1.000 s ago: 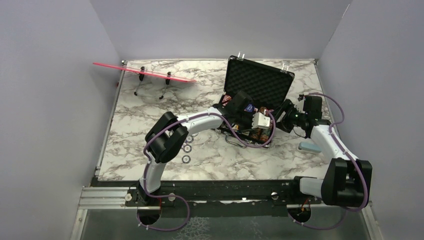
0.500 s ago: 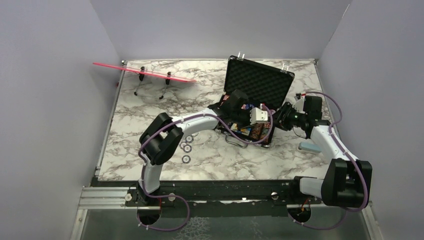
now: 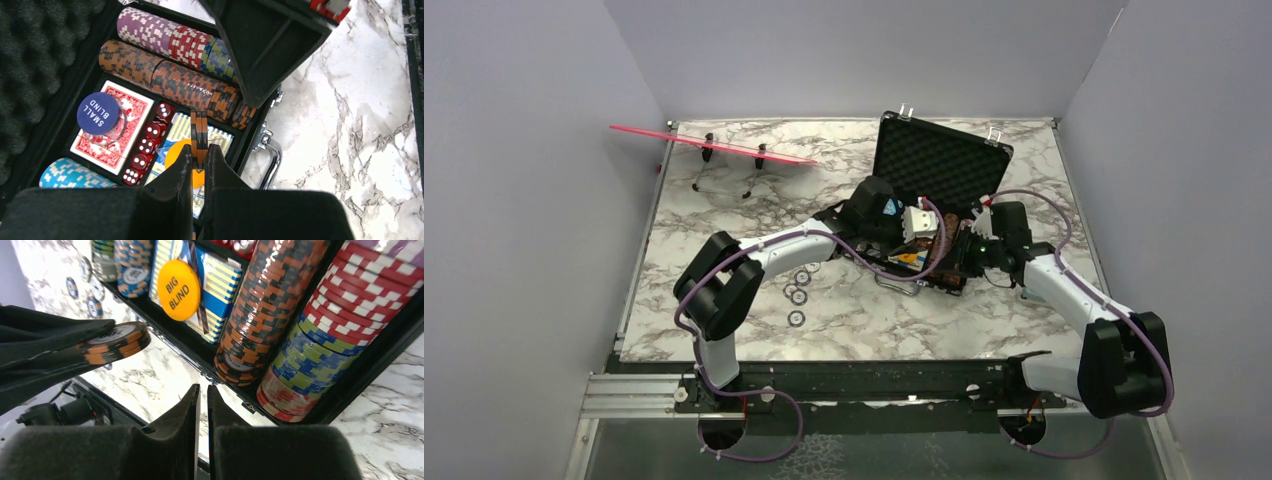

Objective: Pack up texas hold em set

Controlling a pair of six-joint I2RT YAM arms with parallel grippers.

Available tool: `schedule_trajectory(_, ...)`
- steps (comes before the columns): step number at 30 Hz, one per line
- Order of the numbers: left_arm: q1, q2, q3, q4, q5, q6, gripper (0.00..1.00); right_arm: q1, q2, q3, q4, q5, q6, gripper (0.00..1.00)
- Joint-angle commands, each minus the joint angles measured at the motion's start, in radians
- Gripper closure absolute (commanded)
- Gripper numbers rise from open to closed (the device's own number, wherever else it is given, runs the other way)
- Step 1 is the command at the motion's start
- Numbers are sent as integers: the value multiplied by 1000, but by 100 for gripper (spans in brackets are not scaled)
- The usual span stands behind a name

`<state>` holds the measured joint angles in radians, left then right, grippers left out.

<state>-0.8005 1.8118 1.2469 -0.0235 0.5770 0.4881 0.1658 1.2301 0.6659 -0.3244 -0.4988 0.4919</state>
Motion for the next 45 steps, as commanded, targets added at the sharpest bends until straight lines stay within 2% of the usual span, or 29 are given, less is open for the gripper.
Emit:
schedule_trajectory(1,-6,-36,-12,31,68,-12,100,39,51,-15,-9,36,-28,88)
schedule_trajectory(13,-6,-27,-1,7,81,-13,100,52,134,11,4,46,-43,92)
schedule_trajectory(18,-6,-17,14,-18,90,-1,100,52,153,27,6,114,-12,91)
schedule_trajectory(26,-18,7,42,-83,96,61,100,52,115,76,6,188,56,89)
schedule_trajectory(34,-35,42,68,-123,124,101,100,52,95,100,-35,204,45,87)
schedule_trajectory(38,-45,57,88,-171,138,154,100,51,33,100,-62,186,39,84)
schedule_trajectory(45,-69,100,151,-262,141,246,100,35,-49,84,-86,278,92,82)
